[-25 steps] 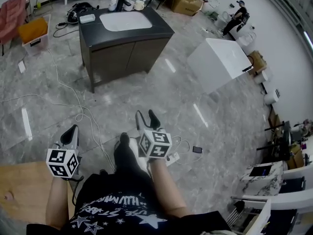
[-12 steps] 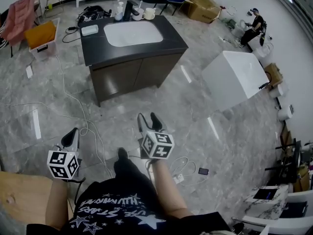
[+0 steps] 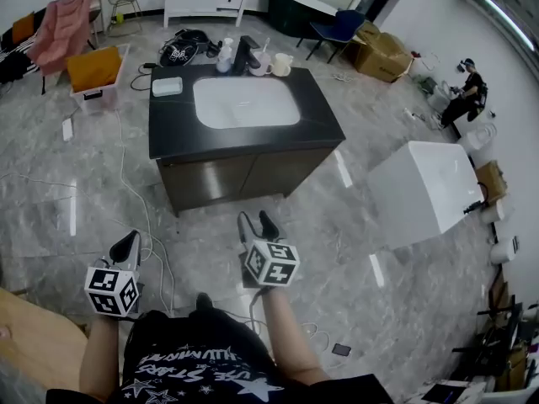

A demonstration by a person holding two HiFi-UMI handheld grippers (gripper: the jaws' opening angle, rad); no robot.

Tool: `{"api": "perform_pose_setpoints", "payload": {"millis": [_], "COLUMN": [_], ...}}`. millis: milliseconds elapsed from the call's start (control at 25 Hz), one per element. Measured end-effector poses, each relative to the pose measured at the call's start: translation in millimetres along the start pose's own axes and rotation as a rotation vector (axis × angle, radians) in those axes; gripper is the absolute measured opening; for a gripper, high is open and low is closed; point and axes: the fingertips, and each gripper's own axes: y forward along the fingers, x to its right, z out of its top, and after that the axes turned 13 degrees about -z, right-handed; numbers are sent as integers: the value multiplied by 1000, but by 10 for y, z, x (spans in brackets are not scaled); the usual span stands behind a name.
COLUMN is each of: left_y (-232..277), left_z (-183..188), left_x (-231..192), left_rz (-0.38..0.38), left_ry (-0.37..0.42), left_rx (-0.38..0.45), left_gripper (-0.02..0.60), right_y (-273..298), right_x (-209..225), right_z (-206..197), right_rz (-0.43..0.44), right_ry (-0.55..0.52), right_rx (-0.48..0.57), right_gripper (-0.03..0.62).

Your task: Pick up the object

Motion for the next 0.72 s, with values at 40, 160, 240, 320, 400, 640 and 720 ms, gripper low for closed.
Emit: {"api": "perform_pose_setpoints", "payload": {"millis": [40, 160, 240, 320, 400, 640, 720], "left_y": [34, 84, 87, 94, 118, 457, 608], "left_z": [23, 57, 72, 88, 103, 292, 419], "left_x": [-24, -118, -228, -360, -491, -1038, -1302], "left_rz": [13, 43, 65, 88, 102, 95, 85], "left_ry": [-8, -23, -29, -39, -53, -69, -74], "left_rx": [5, 7, 3, 4, 6, 24, 30], "left_gripper": [9, 9, 9, 9, 9, 9, 9], "right_y": [92, 315, 449, 580, 706, 1267, 1499], "right_x": [-13, -111, -233, -360, -464, -696, -823], "right_z": [33, 116, 151, 170, 177, 412, 555], "right_rz": [11, 44, 69, 91, 103, 89, 79], "right_ry": [-7, -13, -23, -32, -41, -62, -68], "right_rx": [-4, -10, -16, -24, -37, -36, -30], "right_gripper": [230, 230, 230, 231, 230, 230, 230]}}
